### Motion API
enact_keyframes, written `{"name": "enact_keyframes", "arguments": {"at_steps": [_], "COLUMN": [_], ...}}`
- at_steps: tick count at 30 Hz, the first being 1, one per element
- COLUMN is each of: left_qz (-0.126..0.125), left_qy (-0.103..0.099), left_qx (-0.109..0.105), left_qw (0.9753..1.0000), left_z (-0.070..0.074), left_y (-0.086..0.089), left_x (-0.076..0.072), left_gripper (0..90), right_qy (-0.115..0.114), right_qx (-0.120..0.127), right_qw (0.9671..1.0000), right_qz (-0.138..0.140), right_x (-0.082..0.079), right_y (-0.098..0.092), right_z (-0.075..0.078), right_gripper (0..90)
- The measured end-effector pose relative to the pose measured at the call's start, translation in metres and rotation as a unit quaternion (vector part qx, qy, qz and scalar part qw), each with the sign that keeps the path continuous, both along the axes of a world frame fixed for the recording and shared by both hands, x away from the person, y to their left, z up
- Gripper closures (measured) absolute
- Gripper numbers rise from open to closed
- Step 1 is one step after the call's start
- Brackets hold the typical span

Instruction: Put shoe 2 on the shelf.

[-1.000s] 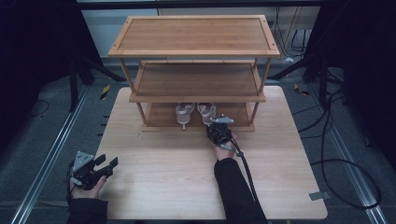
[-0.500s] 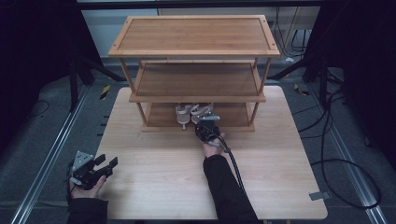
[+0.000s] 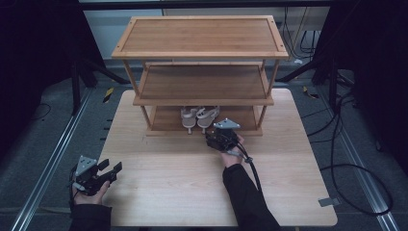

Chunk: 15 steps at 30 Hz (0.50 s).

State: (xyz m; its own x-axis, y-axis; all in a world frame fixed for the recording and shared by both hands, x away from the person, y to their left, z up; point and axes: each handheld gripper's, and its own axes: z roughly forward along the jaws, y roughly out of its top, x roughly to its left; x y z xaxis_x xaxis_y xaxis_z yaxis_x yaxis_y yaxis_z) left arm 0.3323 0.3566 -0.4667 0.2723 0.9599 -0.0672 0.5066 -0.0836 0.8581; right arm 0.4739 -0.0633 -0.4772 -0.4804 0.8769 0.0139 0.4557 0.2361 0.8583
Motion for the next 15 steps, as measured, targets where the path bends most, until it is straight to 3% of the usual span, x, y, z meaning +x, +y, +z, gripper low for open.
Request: {"name": "enact_keyframes", "arguments": {"at_steps": [4,11,15], "left_qz": [-0.006,-0.013,-0.017], "left_qy": [0.002,0.008,0.013], "left_qx": [0.004,0.011,0.016], "left_qw": [1.0000,0.9998,0.9996], "left_z": [0.000,-0.003,-0.006], "left_y": [-0.002,-0.005,-0.006], "left_x": [-0.001,0.002,0.004], "left_gripper": [41.0,37.1,31.2], "right_qy": [-0.024,-0.026,-0.014], "right_qx": [-0.005,-0.018,-0.021], "right_qw": [0.9997,0.9995,0.9997], "right_qz": [0.000,-0.003,-0.007], "right_x": [-0.015,-0.041,-0.058], "right_y": [-0.024,-0.067,-0.093], "right_z": [0.010,0.016,0.016], "right_gripper": [30.3,21.3,16.2]}}
